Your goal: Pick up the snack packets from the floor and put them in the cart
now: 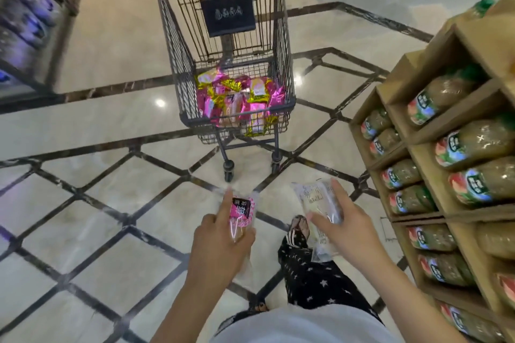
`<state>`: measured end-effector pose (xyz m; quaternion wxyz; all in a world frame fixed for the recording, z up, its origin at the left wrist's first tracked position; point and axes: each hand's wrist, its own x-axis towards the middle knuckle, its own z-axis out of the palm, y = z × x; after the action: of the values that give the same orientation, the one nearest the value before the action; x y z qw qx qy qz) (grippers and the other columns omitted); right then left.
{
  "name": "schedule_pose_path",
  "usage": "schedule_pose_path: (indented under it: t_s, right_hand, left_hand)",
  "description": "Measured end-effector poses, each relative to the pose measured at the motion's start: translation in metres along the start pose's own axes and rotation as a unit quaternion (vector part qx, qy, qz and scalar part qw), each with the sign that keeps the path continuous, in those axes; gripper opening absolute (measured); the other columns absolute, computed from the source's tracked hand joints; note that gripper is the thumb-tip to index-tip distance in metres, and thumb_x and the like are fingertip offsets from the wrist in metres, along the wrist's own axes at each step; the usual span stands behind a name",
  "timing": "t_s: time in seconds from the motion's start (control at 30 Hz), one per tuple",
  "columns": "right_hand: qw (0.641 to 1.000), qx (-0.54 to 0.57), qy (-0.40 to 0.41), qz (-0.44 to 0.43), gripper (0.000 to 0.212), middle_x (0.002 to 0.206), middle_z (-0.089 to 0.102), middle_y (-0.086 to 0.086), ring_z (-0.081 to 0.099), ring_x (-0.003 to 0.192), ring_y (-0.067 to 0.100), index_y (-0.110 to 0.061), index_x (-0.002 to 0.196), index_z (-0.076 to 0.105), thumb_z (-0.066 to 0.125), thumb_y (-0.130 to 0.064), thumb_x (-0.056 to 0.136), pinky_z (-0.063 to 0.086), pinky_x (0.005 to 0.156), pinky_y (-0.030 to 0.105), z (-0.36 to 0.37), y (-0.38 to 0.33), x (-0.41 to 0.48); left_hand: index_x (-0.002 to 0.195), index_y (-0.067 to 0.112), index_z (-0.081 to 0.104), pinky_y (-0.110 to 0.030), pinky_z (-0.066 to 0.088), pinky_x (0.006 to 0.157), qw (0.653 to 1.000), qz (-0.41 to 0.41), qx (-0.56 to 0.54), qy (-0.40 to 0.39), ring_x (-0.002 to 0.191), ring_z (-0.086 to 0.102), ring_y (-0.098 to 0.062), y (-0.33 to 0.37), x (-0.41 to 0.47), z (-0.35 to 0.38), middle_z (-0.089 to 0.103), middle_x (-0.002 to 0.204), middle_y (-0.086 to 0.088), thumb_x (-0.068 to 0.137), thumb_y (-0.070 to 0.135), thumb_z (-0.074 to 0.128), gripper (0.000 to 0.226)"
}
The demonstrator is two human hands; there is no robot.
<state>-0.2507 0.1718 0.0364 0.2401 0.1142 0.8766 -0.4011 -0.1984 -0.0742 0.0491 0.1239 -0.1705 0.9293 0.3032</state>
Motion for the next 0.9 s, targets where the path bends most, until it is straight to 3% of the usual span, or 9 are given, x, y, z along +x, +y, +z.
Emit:
schedule_pose_path:
  t_s: [0.07,0.13,0.2,0.3,0.43,0.53,0.6,0.67,0.9]
  right_hand:
    - [1.0,-0.001,0.0,-0.006,0.089,0.118,0.057,0.005,0.053,0.115,0.026,-0.047,0.151,0.009,0.064,-0.057,0.083,0.045,0.089,0.036,-0.024,-0.012,0.032]
    - [1.0,-0.003,-0.001,-0.022,0.088,0.135,0.053,0.008,0.047,0.127,0.027,-0.044,0.153,0.011,0.065,-0.055,0.084,0.04,0.096,0.036,-0.046,-0.025,0.06]
    - [0.999,-0.02,-0.01,-0.043,0.086,0.143,0.048,0.007,0.044,0.13,0.026,-0.042,0.153,0.012,0.065,-0.052,0.086,0.038,0.092,0.032,-0.066,-0.04,0.086]
    - [0.998,-0.042,-0.016,-0.053,0.086,0.138,0.05,0.009,0.05,0.122,0.027,-0.042,0.153,0.012,0.064,-0.052,0.086,0.038,0.081,0.029,-0.085,-0.061,0.119]
    - [0.998,-0.011,-0.014,-0.063,0.086,0.136,0.051,0.008,0.049,0.123,0.026,-0.041,0.153,0.013,0.064,-0.053,0.085,0.036,0.082,0.027,-0.09,-0.09,0.152]
    - [0.996,-0.015,-0.037,-0.085,0.087,0.14,0.05,0.005,0.048,0.124,0.024,-0.038,0.154,0.011,0.064,-0.053,0.086,0.038,0.083,0.028,-0.082,-0.116,0.178]
    - [0.994,-0.01,-0.042,-0.096,0.088,0.148,0.044,0.002,0.044,0.132,0.023,-0.036,0.154,0.01,0.064,-0.051,0.086,0.041,0.093,0.031,-0.077,-0.138,0.198]
    - [0.994,-0.009,-0.036,-0.102,0.088,0.145,0.048,0.004,0.047,0.13,0.025,-0.036,0.154,0.01,0.064,-0.05,0.087,0.042,0.096,0.034,-0.072,-0.161,0.219]
    - [0.997,-0.025,-0.01,-0.076,0.089,0.127,0.059,0.007,0.058,0.107,0.026,-0.034,0.155,0.009,0.063,-0.054,0.086,0.045,0.078,0.031,-0.05,-0.23,0.294]
  left_hand:
    - [0.153,0.048,0.0,-0.03,0.039,0.069,1.0,0.005,-0.001,0.006,0.087,0.054,-0.019,0.028,0.035,-0.002,0.052,0.094,0.001,0.089,0.056,0.056,0.086]
    - [0.153,0.048,0.0,-0.031,0.04,0.069,1.0,0.013,-0.006,0.025,0.087,0.055,-0.02,0.055,0.063,-0.005,0.052,0.095,-0.001,0.089,0.055,0.058,0.087]
    - [0.154,0.045,0.002,-0.033,0.045,0.074,0.999,0.01,-0.009,0.038,0.092,0.055,-0.022,0.075,0.087,-0.007,0.053,0.1,-0.004,0.089,0.054,0.059,0.087]
    - [0.154,0.046,0.001,-0.036,0.049,0.08,0.999,-0.012,-0.032,0.04,0.091,0.055,-0.022,0.092,0.115,-0.01,0.053,0.099,-0.003,0.089,0.053,0.059,0.088]
    - [0.154,0.045,0.003,-0.034,0.051,0.062,0.996,-0.024,-0.089,0.018,0.066,0.059,-0.016,0.098,0.146,-0.019,0.057,0.074,-0.003,0.089,0.052,0.06,0.087]
    - [0.153,0.049,0.004,-0.032,0.049,0.061,0.994,-0.042,-0.098,0.028,0.071,0.06,-0.016,0.103,0.181,-0.036,0.058,0.081,-0.002,0.088,0.052,0.062,0.087]
    - [0.152,0.051,0.002,-0.031,0.046,0.06,0.994,-0.028,-0.092,0.048,0.071,0.059,-0.016,0.103,0.212,-0.048,0.054,0.078,0.0,0.088,0.05,0.062,0.088]
    - [0.153,0.048,0.002,-0.035,0.05,0.069,0.995,-0.019,-0.071,0.066,0.079,0.059,-0.019,0.102,0.246,-0.063,0.056,0.084,-0.002,0.088,0.054,0.061,0.088]
    - [0.154,0.045,0.002,-0.038,0.053,0.074,0.998,-0.007,-0.022,0.051,0.08,0.062,-0.024,0.085,0.352,-0.1,0.062,0.084,-0.007,0.085,0.059,0.059,0.091]
